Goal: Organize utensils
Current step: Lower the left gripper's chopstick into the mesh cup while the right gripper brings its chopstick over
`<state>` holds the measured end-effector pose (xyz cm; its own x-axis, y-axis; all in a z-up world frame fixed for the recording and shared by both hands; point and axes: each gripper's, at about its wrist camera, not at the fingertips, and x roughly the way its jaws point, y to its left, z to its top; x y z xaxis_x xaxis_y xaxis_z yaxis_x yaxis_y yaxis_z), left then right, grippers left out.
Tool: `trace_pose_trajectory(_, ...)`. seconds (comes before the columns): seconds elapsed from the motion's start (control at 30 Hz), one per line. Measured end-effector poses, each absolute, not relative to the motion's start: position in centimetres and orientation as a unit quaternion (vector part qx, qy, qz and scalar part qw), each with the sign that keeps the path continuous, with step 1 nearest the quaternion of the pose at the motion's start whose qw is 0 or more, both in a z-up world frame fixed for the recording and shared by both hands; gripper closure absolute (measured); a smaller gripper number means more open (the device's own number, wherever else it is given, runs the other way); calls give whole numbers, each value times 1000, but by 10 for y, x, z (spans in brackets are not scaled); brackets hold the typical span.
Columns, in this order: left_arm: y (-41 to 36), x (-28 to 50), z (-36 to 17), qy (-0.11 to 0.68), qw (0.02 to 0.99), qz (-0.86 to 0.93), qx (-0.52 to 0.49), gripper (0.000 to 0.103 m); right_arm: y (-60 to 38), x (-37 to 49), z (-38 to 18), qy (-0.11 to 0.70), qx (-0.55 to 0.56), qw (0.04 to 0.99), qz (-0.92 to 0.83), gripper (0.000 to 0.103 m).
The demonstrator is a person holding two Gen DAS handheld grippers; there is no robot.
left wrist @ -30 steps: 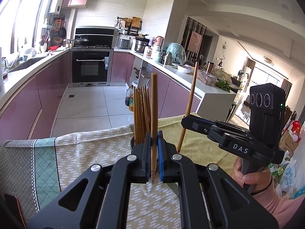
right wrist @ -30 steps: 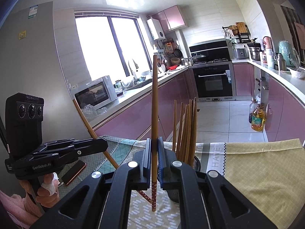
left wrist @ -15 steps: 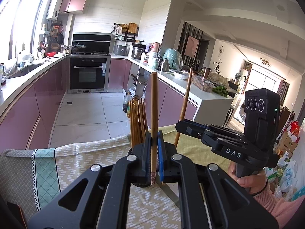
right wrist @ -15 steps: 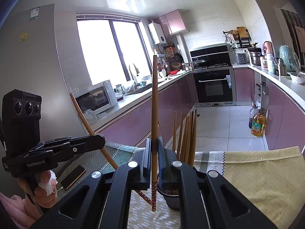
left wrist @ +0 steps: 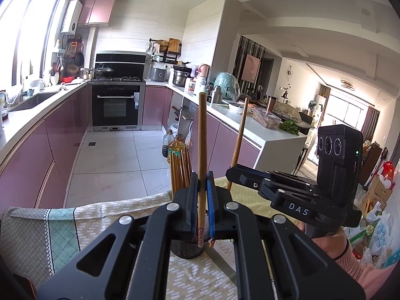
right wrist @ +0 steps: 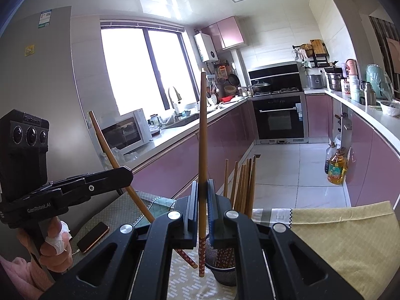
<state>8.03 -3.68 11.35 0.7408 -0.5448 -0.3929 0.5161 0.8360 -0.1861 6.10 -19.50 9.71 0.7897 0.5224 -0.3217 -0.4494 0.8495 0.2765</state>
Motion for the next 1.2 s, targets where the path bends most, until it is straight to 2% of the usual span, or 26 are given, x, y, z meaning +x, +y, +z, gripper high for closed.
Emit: trace_pose_trajectory(1.2,-62,106,121,243,933,-265,-25,96,-189,83,88,207,92,949,221,97)
